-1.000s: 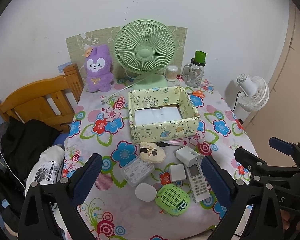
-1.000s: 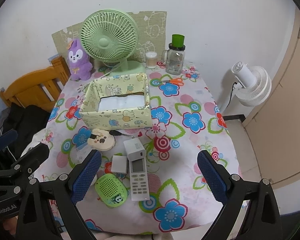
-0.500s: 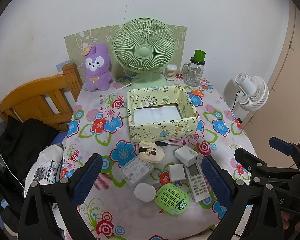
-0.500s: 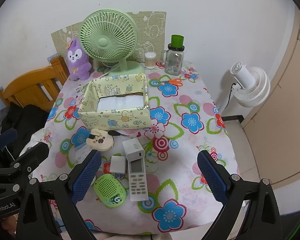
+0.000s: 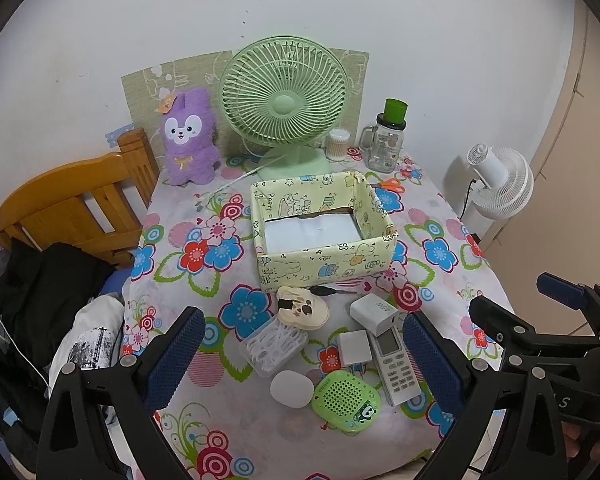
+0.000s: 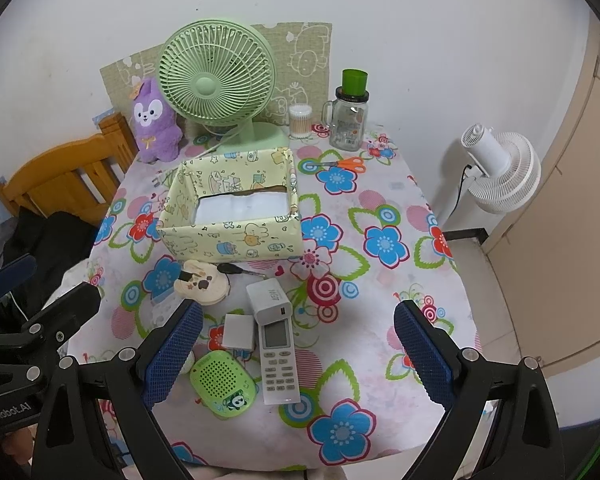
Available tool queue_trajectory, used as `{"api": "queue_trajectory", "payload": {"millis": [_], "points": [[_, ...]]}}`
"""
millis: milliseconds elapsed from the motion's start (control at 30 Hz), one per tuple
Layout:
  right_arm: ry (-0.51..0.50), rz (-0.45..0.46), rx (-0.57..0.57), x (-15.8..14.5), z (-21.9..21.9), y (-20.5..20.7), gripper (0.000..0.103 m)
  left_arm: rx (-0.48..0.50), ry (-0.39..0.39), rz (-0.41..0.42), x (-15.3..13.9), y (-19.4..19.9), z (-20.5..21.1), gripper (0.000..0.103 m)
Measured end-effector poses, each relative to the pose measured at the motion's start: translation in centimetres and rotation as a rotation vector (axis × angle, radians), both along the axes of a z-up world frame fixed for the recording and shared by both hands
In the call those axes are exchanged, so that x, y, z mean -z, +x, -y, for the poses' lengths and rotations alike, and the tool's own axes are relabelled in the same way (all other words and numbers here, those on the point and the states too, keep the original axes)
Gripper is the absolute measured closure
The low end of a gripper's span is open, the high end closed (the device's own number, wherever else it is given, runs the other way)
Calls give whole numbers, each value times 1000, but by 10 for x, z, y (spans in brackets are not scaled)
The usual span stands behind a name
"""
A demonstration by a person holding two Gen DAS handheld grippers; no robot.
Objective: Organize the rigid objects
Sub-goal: 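Close the left tool on the white round ball while the right tool grasps the white remote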
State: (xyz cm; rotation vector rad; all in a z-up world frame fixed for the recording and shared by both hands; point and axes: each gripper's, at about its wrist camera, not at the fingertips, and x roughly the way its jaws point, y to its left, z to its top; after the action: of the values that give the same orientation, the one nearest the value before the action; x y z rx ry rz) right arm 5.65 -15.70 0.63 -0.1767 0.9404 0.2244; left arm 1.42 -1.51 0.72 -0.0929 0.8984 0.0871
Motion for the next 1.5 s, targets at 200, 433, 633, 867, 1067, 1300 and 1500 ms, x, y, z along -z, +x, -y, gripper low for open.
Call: {"api": "queue_trajectory", "payload": {"millis": [200, 433, 633, 867, 1067, 1300, 1500], "points": [[-5, -12, 9, 1, -5, 3, 5, 12, -4, -10, 1, 4, -3, 3], [-4, -28, 22, 8, -13, 6, 5, 49, -8, -38, 10, 14, -13, 3], [-15, -45, 24, 23, -22, 12, 5, 89, -1, -73, 28, 27, -25, 3], [-21, -82, 34, 48, -28, 20, 5, 122, -2, -114, 52, 40, -33, 3], [-50, -114, 27, 73, -31, 26, 6, 114, -44, -170, 77, 47, -37, 3], [-83, -149, 17, 104, -30, 30, 7, 93, -44, -239, 110, 47, -34, 3], [-88, -201, 18, 127, -21, 28, 8, 76, -60, -289, 132, 44, -35, 3]]}}
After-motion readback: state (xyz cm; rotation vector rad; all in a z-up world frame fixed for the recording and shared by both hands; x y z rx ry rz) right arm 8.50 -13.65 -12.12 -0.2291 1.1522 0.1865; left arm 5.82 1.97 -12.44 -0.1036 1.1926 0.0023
